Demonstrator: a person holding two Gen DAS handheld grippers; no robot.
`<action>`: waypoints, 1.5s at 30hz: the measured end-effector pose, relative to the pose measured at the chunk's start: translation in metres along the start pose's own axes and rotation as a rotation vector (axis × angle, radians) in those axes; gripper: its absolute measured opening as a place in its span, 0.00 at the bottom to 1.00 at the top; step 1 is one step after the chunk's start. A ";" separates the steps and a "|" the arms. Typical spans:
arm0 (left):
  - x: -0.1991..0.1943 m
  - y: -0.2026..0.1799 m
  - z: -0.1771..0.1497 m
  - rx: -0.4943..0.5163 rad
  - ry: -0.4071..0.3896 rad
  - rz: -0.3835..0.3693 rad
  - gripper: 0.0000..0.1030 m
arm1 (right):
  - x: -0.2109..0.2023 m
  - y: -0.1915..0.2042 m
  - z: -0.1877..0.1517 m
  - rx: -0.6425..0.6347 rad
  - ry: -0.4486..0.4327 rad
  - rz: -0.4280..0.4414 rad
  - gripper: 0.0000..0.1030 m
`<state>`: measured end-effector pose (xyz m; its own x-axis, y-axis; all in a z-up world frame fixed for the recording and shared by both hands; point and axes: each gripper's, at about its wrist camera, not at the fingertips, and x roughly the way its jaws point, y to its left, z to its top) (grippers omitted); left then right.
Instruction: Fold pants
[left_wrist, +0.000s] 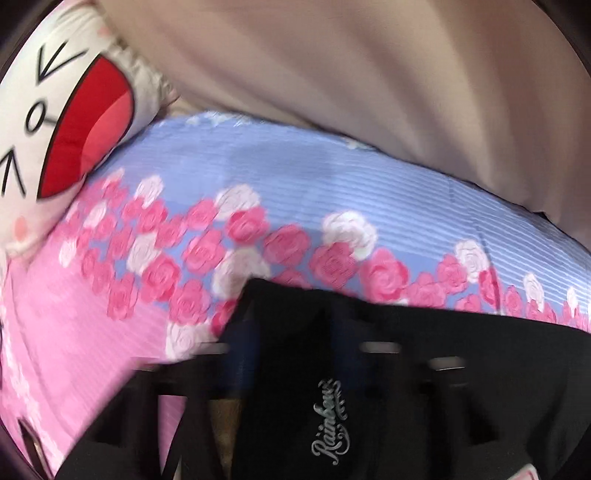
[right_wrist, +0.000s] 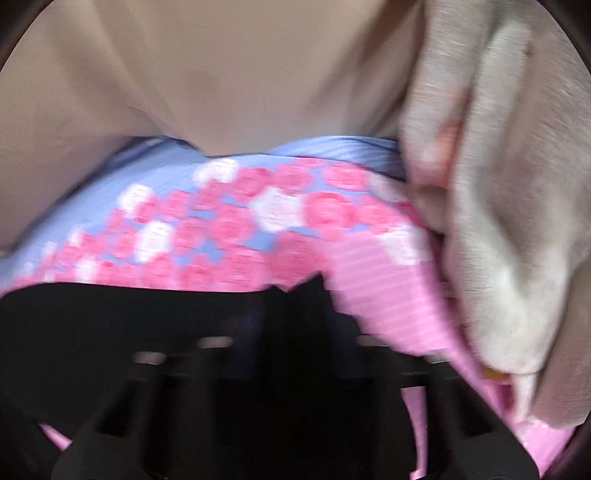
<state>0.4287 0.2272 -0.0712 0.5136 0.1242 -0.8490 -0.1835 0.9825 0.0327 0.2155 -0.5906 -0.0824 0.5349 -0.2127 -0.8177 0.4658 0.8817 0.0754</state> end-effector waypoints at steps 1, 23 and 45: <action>0.000 -0.002 0.003 0.000 0.005 0.008 0.20 | -0.001 0.007 0.002 -0.025 -0.002 -0.017 0.18; 0.026 0.010 0.031 -0.071 0.083 -0.043 0.62 | 0.037 0.030 0.034 -0.023 -0.001 -0.016 0.58; -0.231 0.063 -0.039 -0.036 -0.465 -0.509 0.22 | -0.197 0.036 0.001 -0.082 -0.459 0.189 0.19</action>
<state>0.2660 0.2547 0.1065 0.8479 -0.2970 -0.4390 0.1528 0.9301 -0.3341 0.1281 -0.5176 0.0819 0.8679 -0.1932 -0.4576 0.2837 0.9490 0.1374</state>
